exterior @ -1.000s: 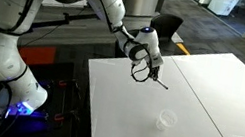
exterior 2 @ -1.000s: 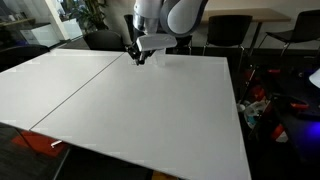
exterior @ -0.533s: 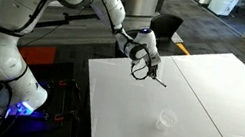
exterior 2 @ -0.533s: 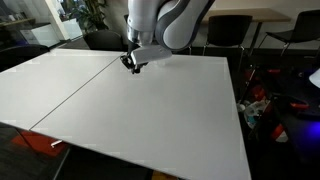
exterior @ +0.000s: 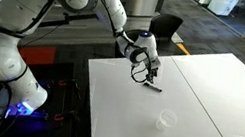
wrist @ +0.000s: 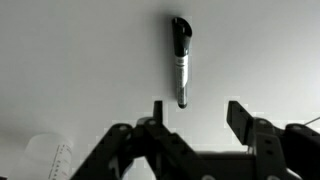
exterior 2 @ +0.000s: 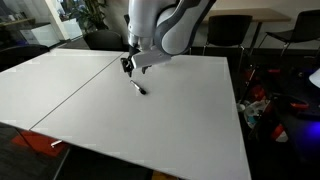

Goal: Move the cup to the right, put the marker in the cup and then remove it and put it back on the table

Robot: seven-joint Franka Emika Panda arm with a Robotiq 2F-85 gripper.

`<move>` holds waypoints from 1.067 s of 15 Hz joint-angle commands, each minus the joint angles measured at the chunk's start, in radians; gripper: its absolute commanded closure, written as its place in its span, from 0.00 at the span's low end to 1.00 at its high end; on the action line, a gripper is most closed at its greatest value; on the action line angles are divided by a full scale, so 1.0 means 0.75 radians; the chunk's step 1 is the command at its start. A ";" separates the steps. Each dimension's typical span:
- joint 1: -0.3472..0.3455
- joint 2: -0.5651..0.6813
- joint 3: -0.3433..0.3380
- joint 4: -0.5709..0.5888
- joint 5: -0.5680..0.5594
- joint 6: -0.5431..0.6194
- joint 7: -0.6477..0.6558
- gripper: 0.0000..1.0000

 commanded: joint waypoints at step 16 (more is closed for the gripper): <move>-0.391 -0.491 0.416 -0.292 0.247 -0.395 -0.420 0.00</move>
